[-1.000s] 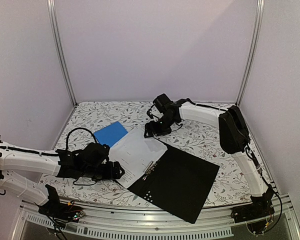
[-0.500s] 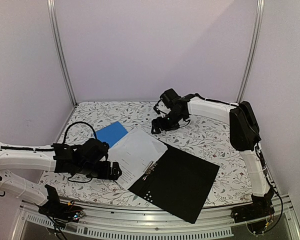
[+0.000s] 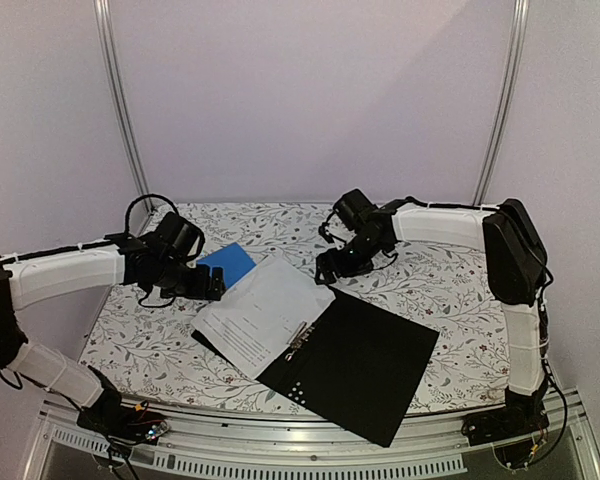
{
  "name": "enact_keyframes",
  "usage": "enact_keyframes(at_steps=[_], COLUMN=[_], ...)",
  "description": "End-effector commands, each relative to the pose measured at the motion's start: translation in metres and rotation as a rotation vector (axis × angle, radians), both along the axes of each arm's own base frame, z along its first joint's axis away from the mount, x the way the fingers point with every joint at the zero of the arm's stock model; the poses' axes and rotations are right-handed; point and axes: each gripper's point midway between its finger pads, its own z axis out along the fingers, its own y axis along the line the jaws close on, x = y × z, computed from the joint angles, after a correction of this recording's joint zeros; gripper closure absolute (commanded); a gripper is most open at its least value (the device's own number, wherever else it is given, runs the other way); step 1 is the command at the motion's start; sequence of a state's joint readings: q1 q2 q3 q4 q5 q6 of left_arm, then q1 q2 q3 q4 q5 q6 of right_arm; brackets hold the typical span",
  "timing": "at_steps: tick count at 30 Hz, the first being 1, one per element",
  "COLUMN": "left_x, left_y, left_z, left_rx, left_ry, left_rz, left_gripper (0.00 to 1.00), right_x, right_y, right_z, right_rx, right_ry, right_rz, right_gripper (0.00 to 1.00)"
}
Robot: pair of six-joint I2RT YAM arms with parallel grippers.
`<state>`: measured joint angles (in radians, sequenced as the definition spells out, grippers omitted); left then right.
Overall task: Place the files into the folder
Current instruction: Adjust the file in the folder.
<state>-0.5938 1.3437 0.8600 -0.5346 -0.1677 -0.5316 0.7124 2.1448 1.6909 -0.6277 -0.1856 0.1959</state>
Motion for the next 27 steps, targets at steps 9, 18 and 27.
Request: enact_keyframes(at_steps=[9, 18, 27], left_x=[0.062, 0.046, 0.021], left_y=[-0.021, -0.027, -0.044], left_z=[-0.053, -0.075, -0.084], left_rx=[-0.046, -0.085, -0.099], left_ry=[0.164, 0.249, 0.284], left_rz=[-0.136, -0.145, -0.176], left_gripper=[0.01, 0.04, 0.1], right_x=[-0.026, -0.028, -0.028], right_y=[0.012, 0.013, 0.015], right_z=[0.027, 0.013, 0.006], right_rx=[0.069, 0.07, 0.076], right_ry=[-0.045, -0.013, 0.003], right_rz=[0.039, 0.027, 0.025], right_gripper=[0.16, 0.16, 0.16])
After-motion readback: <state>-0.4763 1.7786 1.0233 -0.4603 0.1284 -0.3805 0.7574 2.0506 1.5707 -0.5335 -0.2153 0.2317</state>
